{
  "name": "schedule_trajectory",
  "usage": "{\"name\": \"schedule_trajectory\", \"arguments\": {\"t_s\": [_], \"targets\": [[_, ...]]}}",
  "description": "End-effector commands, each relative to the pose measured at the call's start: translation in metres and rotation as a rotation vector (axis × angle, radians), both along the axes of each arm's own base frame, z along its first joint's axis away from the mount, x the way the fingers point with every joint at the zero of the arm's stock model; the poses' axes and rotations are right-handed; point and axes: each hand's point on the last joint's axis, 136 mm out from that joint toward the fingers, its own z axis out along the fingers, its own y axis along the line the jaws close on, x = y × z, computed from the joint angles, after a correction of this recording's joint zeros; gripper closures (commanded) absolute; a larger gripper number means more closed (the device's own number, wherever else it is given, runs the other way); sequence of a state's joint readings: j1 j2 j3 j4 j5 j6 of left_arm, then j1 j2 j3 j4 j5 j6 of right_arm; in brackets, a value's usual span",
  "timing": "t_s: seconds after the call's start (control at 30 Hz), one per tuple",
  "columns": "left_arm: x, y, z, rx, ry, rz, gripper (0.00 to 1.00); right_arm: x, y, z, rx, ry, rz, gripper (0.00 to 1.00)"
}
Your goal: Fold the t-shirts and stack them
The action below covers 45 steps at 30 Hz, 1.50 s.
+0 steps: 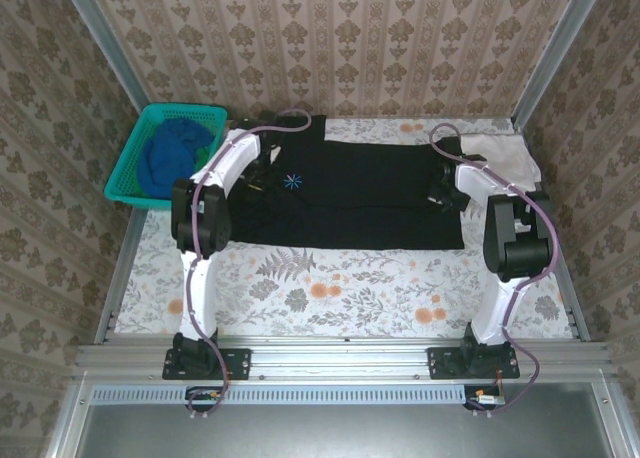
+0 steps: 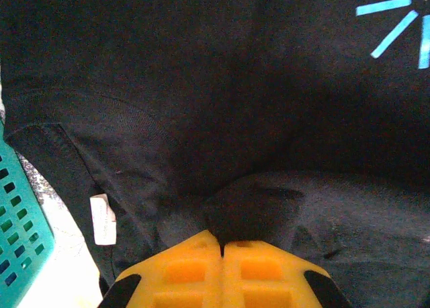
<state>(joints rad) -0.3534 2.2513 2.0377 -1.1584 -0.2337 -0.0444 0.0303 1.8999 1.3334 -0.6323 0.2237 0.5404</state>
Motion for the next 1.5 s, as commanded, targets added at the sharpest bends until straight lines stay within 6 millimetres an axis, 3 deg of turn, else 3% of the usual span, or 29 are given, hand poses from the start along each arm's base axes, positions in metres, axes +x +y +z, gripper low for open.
{"name": "schedule_trajectory", "arguments": {"t_s": [0.0,0.13,0.3,0.43,0.53,0.7,0.8,1.0,1.2,1.27,1.47], "targets": [[-0.013,0.013,0.029,0.040,-0.011,0.010,1.00,-0.008,-0.001,0.018,-0.015,-0.008,0.020,1.00],[-0.052,0.025,0.075,0.036,-0.101,0.045,1.00,-0.045,0.007,0.049,0.002,-0.066,0.044,1.00],[-0.122,0.035,0.119,0.001,-0.227,0.075,1.00,-0.112,0.012,0.074,0.015,-0.119,0.033,1.00],[-0.182,0.040,0.119,-0.048,-0.250,0.096,1.00,-0.155,0.024,0.086,0.074,-0.203,0.007,1.00],[-0.218,0.050,0.116,-0.063,-0.260,0.122,1.00,-0.175,0.034,0.096,0.109,-0.261,0.017,1.00],[-0.246,0.052,0.120,-0.120,-0.293,0.115,1.00,-0.183,0.034,0.094,0.082,-0.230,0.039,1.00],[-0.235,0.043,0.115,-0.127,-0.295,0.079,1.00,-0.174,0.029,0.091,0.047,-0.232,0.033,1.00],[-0.175,0.014,0.096,-0.053,-0.219,-0.004,1.00,-0.136,0.018,0.083,-0.036,-0.205,0.022,1.00],[-0.117,0.008,0.079,0.054,-0.160,-0.037,1.00,-0.092,0.003,0.072,-0.089,-0.183,0.004,1.00],[-0.102,0.008,0.071,0.081,-0.139,-0.036,1.00,-0.078,0.001,0.059,-0.087,-0.145,0.007,1.00],[-0.071,0.007,0.052,0.159,-0.085,-0.051,1.00,-0.047,-0.001,0.032,-0.078,-0.060,0.019,1.00]]}}
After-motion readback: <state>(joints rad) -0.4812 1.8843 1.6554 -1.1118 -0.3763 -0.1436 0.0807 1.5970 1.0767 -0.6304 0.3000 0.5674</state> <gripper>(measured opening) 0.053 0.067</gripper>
